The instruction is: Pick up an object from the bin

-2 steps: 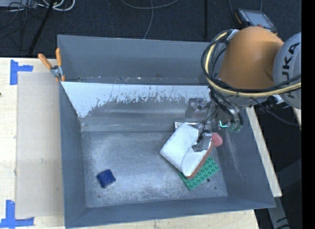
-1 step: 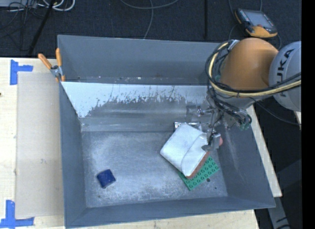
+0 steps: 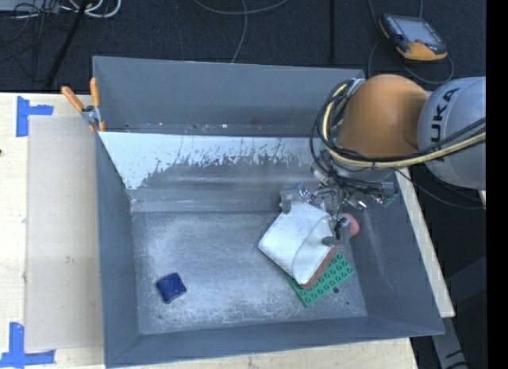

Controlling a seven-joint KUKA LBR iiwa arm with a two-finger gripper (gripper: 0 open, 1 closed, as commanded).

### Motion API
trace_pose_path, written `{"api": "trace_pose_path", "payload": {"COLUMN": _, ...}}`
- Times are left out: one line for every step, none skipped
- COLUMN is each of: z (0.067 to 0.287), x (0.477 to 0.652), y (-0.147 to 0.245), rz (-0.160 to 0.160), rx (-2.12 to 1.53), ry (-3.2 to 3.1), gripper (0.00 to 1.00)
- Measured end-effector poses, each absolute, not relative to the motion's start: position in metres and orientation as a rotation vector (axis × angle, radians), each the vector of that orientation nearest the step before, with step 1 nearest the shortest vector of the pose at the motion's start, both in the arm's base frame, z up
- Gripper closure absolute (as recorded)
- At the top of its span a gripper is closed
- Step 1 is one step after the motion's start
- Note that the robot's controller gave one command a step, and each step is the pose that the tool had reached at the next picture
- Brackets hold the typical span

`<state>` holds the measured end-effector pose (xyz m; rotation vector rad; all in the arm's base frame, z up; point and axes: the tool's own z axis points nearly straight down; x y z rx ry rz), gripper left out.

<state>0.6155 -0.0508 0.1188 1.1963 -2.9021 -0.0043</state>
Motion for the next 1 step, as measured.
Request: {"api": "trace_pose_path", "payload": {"z": 0.1245, "x": 0.6190, "y": -0.0522, "rz": -0.001, "rx": 1.623, "ry": -2.692, "gripper": 0.00}}
